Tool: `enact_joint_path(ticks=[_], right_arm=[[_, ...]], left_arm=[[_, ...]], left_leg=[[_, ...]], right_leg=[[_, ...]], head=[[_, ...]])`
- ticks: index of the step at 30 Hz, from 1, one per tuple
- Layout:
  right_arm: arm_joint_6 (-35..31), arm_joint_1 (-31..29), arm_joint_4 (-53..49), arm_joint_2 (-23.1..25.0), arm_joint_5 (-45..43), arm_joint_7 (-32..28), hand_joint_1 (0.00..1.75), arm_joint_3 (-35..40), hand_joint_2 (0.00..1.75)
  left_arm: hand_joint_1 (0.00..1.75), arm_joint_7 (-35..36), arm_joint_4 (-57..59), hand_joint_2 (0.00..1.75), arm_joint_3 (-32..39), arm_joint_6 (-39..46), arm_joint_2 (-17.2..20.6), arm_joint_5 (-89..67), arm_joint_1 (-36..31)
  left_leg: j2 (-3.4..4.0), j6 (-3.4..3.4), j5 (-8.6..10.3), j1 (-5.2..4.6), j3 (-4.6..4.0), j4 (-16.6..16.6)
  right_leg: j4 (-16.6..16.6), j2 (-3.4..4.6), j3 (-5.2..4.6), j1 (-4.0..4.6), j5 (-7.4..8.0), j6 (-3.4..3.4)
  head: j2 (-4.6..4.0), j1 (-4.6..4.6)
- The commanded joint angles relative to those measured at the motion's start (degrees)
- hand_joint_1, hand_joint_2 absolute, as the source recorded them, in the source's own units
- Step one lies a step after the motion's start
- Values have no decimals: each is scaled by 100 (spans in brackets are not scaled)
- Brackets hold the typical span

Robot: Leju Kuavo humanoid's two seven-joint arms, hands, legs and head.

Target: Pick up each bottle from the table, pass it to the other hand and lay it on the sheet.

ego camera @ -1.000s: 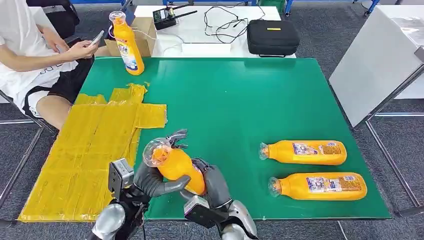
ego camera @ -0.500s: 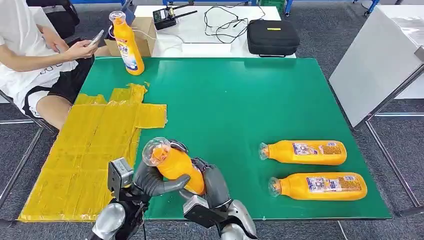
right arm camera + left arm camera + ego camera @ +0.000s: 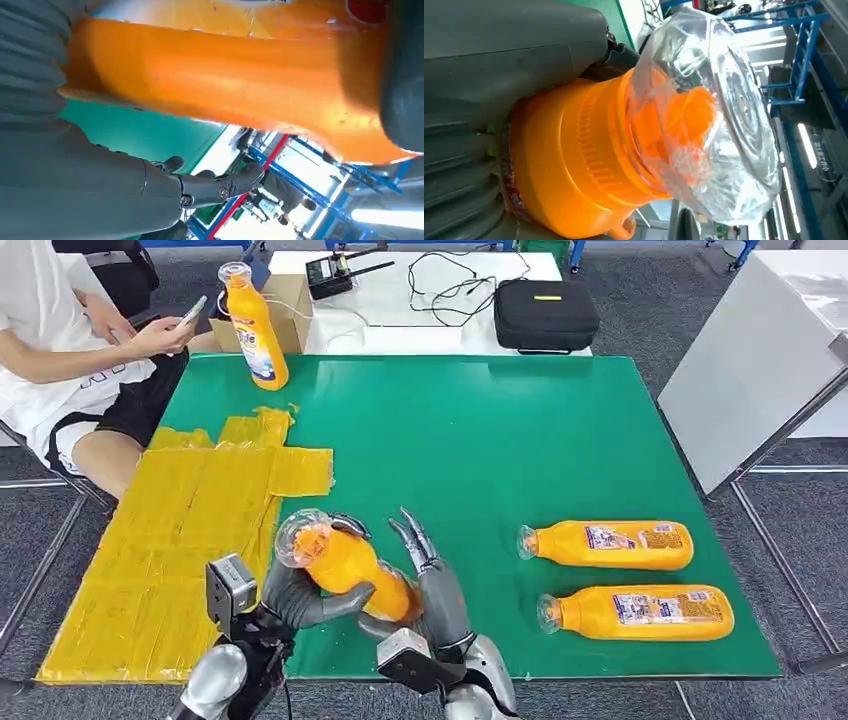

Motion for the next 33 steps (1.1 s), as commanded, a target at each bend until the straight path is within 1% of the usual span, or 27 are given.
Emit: enact_joint_path(ticks=[1,4,6,7,8,10,11,14,15,16,17,18,19,20,21,22,23,24,25,26,28,29,31,33], right_arm=[[-41,-51,-81,-117,-35,-5,0,-153,175],[-41,-51,-81,-117,-35,-5,0,-153,175],[-41,-51,-81,-117,-35,-5,0,-153,175],[-148,-4,-144,-93,-58,-69,0,-223,175],[-309,98,-360,-110,-49,-126,0,-319,175],[-657,289,-829,-165,110,-208,0,-453,175],[-734,395,-1165,-212,137,-216,0,-513,175],[-841,589,-1776,-283,178,-219,0,-636,175],[-908,736,-2069,-224,254,-287,0,-744,175],[-926,798,-2222,-224,279,-278,0,-776,175],[-932,828,-2311,-230,295,-277,0,-793,175],[-852,870,-2467,-226,123,-283,0,-823,175],[-685,900,-2594,-216,-206,-317,0,-847,175],[-579,854,-2789,-232,-588,-703,0,-826,175],[-510,819,-2921,-219,-560,-638,0,-820,175],[-474,808,-3006,-209,-500,-530,0,-817,175],[-467,802,-3022,-204,-483,-502,0,-816,175],[-467,802,-3022,-204,-483,-502,0,-816,175],[-470,796,-3007,-195,-483,-502,0,-815,175],[-413,727,-2967,-207,-509,-501,0,-786,175],[-348,645,-2939,-198,-575,-492,0,-776,175],[-244,613,-2955,-206,-703,-502,0,-752,175],[-209,593,-2986,-200,-756,-548,0,-750,175],[-197,567,-3014,-232,-771,-565,0,-716,175]], left_arm=[[175,15,82,175,94,-4,112,-19,-101],[175,15,82,175,94,-4,112,-19,-101],[175,15,82,175,94,-4,112,-19,-101],[175,-36,57,175,129,130,126,-124,-105],[175,-208,-76,175,237,668,150,-645,-92],[175,-267,-346,175,360,877,190,-796,-101],[175,-378,-509,175,470,1288,214,-1236,-112],[175,-461,-780,175,688,1861,305,-1913,-163],[175,-388,-821,175,856,2638,255,-3047,-199],[175,-290,-821,175,949,2861,279,-3463,-257],[175,-182,-782,175,1031,3052,287,-3899,-316],[175,266,-601,175,1145,3401,251,-5145,-448],[175,455,-463,175,1138,3335,288,-5438,-559],[175,1253,71,175,1158,3045,295,-6885,-873],[175,1375,640,175,1085,3094,261,-7358,-1176],[175,1341,1002,175,1056,3284,215,-7339,-1341],[175,1330,1110,175,1043,3343,201,-7332,-1388],[175,1330,1110,175,1043,3343,201,-7332,-1388],[175,1328,1123,175,1029,3362,193,-7333,-1382],[175,1891,1420,175,939,3162,267,-8412,-1486],[175,2334,1994,175,838,3312,299,-9196,-1664],[175,2456,2350,175,808,3339,270,-9398,-1742],[175,2741,2844,175,587,3497,356,-9398,-1854],[175,3383,3322,175,-55,3563,655,-9398,-2111]], left_leg=[[8,-5,-2,2,6,-1],[14,-10,-9,5,17,3],[9,-6,-5,2,11,0],[7,-5,-3,2,7,-1],[12,-8,-7,4,14,1],[15,-11,-12,7,14,7],[5,-8,-8,5,3,8],[4,-9,-11,6,1,13],[4,-7,-6,2,1,6],[10,-11,-14,7,5,14],[3,-8,-7,3,-2,9],[1,-8,-6,4,-3,9],[-3,-7,-2,2,-4,6],[-5,-9,-4,4,0,7],[-9,-8,-1,2,0,4],[-13,-11,-3,6,5,9],[-27,-8,5,2,2,2],[-27,-7,5,1,9,0],[-19,-6,6,0,2,-1],[-10,-9,4,5,4,0],[-2,-19,5,5,13,-3],[1,-16,8,2,13,-5],[0,-16,12,3,19,-6],[1,-13,14,1,13,-6]], right_leg=[[-3,0,7,3,-2,-1],[-3,0,20,6,-7,-2],[-3,-1,12,3,-4,-1],[-4,0,9,3,-2,-1],[-4,1,17,5,-5,-3],[0,1,18,8,-10,-3],[3,-6,8,6,-9,-2],[8,-7,7,7,-12,-3],[5,-5,4,3,-7,-2],[9,-4,10,8,-14,-4],[8,-8,2,4,-10,-3],[7,-10,1,5,-9,-3],[5,-11,-2,3,-6,-2],[6,-16,3,4,-9,-3],[6,-18,3,2,-8,-3],[6,-25,12,7,-11,-4],[3,-36,7,2,-7,-2],[0,-31,3,1,-7,-2],[-1,-16,-24,0,-2,-1],[-4,-11,-14,6,0,-2],[-7,-7,12,6,10,-15],[-5,-9,8,3,12,-15],[-8,-20,17,4,9,-17],[-6,-13,8,2,12,-16]], head=[[0,0],[0,0],[0,0],[0,2],[0,0],[0,0],[0,0],[0,0],[0,0],[0,0],[0,0],[0,0],[0,0],[0,0],[0,0],[0,-2],[0,2],[0,0],[0,0],[0,2],[0,0],[0,2],[0,0],[0,0]])
